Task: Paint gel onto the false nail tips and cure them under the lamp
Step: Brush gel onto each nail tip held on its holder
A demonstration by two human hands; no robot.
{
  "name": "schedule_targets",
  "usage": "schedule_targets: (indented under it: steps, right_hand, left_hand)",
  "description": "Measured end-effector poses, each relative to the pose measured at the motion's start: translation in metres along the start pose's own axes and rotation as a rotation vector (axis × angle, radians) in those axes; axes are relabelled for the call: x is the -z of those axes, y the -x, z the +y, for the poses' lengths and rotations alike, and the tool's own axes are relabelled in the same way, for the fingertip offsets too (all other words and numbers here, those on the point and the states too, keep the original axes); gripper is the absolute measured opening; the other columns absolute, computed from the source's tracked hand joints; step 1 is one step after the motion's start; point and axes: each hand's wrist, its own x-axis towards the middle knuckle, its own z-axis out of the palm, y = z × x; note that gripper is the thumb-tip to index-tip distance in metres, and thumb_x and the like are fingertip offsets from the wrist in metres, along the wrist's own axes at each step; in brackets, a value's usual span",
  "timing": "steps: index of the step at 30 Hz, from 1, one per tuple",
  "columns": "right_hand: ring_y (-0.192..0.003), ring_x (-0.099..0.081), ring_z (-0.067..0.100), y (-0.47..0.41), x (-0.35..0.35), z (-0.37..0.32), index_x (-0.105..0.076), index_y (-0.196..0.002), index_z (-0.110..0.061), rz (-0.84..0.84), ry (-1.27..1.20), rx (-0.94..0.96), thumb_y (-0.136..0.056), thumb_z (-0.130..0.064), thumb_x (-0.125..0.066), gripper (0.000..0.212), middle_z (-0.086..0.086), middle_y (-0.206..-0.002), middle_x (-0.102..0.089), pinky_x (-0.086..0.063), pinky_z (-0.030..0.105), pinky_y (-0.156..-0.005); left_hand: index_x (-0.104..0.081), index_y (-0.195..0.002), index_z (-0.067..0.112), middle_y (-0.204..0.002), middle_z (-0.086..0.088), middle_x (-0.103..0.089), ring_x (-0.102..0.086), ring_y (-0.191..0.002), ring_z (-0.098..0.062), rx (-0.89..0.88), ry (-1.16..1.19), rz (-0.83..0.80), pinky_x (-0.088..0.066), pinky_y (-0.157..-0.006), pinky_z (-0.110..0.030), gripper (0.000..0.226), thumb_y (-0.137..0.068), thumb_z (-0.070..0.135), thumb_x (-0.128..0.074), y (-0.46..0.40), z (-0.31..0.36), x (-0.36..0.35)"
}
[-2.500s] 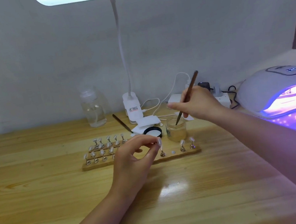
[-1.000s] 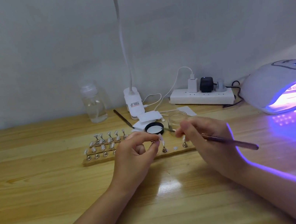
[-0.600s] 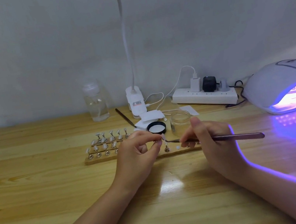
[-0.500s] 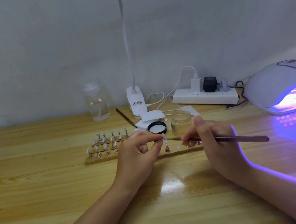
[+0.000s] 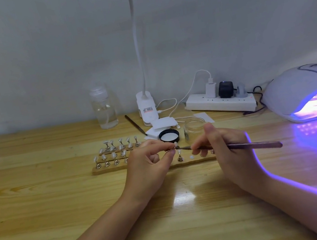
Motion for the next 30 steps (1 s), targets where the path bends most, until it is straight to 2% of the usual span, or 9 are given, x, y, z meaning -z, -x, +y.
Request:
schedule_targets:
  steps: [2, 6, 9, 12, 16, 20, 24, 28, 30]
  right_hand:
    - [-0.051, -0.058, 0.010, 0.0001, 0.0009, -0.0005, -0.066, -0.060, -0.024, 0.039, -0.045, -0.021, -0.086, -0.043, -0.040, 0.041, 0.002, -0.058, -0.066, -0.047, 0.021, -0.052]
    - [-0.058, -0.059, 0.005, -0.0012, -0.0009, 0.0001, -0.067, -0.068, -0.021, 0.002, 0.040, 0.012, -0.088, -0.040, -0.040, 0.039, -0.003, -0.067, -0.067, -0.045, 0.014, -0.059]
    - [-0.052, -0.058, 0.007, -0.0001, -0.0022, -0.0003, -0.067, -0.059, -0.023, 0.007, -0.031, -0.053, -0.084, -0.046, -0.041, 0.043, 0.001, -0.059, -0.065, -0.045, 0.016, -0.055]
    - [-0.049, -0.057, 0.009, 0.0000, -0.0009, -0.0004, -0.066, -0.052, -0.024, 0.074, -0.071, -0.061, -0.084, -0.047, -0.040, 0.047, 0.002, -0.054, -0.063, -0.045, 0.017, -0.052]
    - [-0.059, -0.059, 0.005, -0.0008, -0.0028, -0.0002, -0.068, -0.068, -0.016, 0.015, 0.015, 0.021, -0.089, -0.038, -0.040, 0.041, -0.002, -0.063, -0.066, -0.043, 0.012, -0.059]
    - [-0.049, -0.059, 0.009, 0.0010, -0.0020, -0.0017, -0.066, -0.054, -0.024, 0.067, -0.099, -0.084, -0.083, -0.048, -0.041, 0.045, -0.002, -0.052, -0.063, -0.045, 0.016, -0.052]
    - [-0.056, -0.058, 0.005, -0.0004, -0.0022, -0.0022, -0.067, -0.066, -0.020, 0.052, -0.021, -0.024, -0.087, -0.043, -0.040, 0.041, -0.001, -0.063, -0.066, -0.043, 0.012, -0.057]
    - [-0.049, -0.058, 0.007, 0.0015, -0.0028, -0.0030, -0.066, -0.059, -0.019, 0.062, -0.094, -0.078, -0.084, -0.047, -0.041, 0.045, -0.002, -0.053, -0.065, -0.044, 0.014, -0.052]
    - [-0.050, -0.058, 0.006, 0.0008, -0.0016, -0.0022, -0.066, -0.060, -0.020, 0.087, -0.087, -0.056, -0.086, -0.044, -0.040, 0.044, -0.002, -0.055, -0.065, -0.044, 0.014, -0.052]
  left_hand:
    - [-0.067, -0.073, 0.033, -0.070, 0.014, -0.060, -0.029, -0.037, -0.005, 0.001, 0.007, 0.000, -0.032, -0.049, -0.014, 0.031, -0.077, 0.003, -0.068, 0.0001, 0.0003, 0.0000]
    - [-0.066, -0.072, 0.034, -0.058, 0.022, -0.059, -0.032, -0.042, -0.007, -0.002, -0.006, 0.001, -0.034, -0.052, -0.014, 0.032, -0.077, 0.002, -0.069, -0.0002, -0.0001, -0.0002]
    - [-0.066, -0.072, 0.035, -0.060, 0.018, -0.060, -0.031, -0.040, -0.006, -0.004, -0.004, -0.001, -0.032, -0.049, -0.014, 0.033, -0.077, 0.002, -0.069, -0.0002, -0.0006, -0.0001]
    - [-0.066, -0.072, 0.034, -0.057, 0.021, -0.059, -0.033, -0.043, -0.007, -0.006, -0.019, -0.003, -0.036, -0.053, -0.012, 0.032, -0.077, 0.003, -0.069, -0.0003, -0.0005, -0.0001]
    - [-0.067, -0.074, 0.031, -0.064, 0.014, -0.058, -0.032, -0.041, -0.006, -0.011, -0.022, 0.004, -0.034, -0.051, -0.013, 0.028, -0.077, 0.003, -0.069, -0.0009, -0.0004, -0.0004]
    - [-0.067, -0.074, 0.032, -0.058, 0.018, -0.058, -0.032, -0.040, -0.006, -0.007, -0.010, 0.004, -0.035, -0.051, -0.013, 0.029, -0.077, 0.003, -0.069, -0.0009, -0.0012, -0.0003]
    - [-0.067, -0.072, 0.031, -0.062, 0.015, -0.058, -0.031, -0.038, -0.005, -0.007, -0.001, 0.013, -0.033, -0.050, -0.014, 0.029, -0.077, 0.003, -0.069, -0.0009, -0.0017, -0.0004]
    - [-0.068, -0.074, 0.029, -0.076, 0.012, -0.062, -0.030, -0.037, -0.005, -0.018, 0.000, 0.011, -0.031, -0.047, -0.013, 0.026, -0.077, 0.003, -0.069, -0.0012, -0.0017, -0.0006]
    - [-0.069, -0.073, 0.029, -0.073, 0.014, -0.063, -0.031, -0.038, -0.005, -0.020, 0.001, 0.015, -0.032, -0.049, -0.014, 0.026, -0.077, 0.004, -0.069, -0.0015, -0.0024, -0.0004]
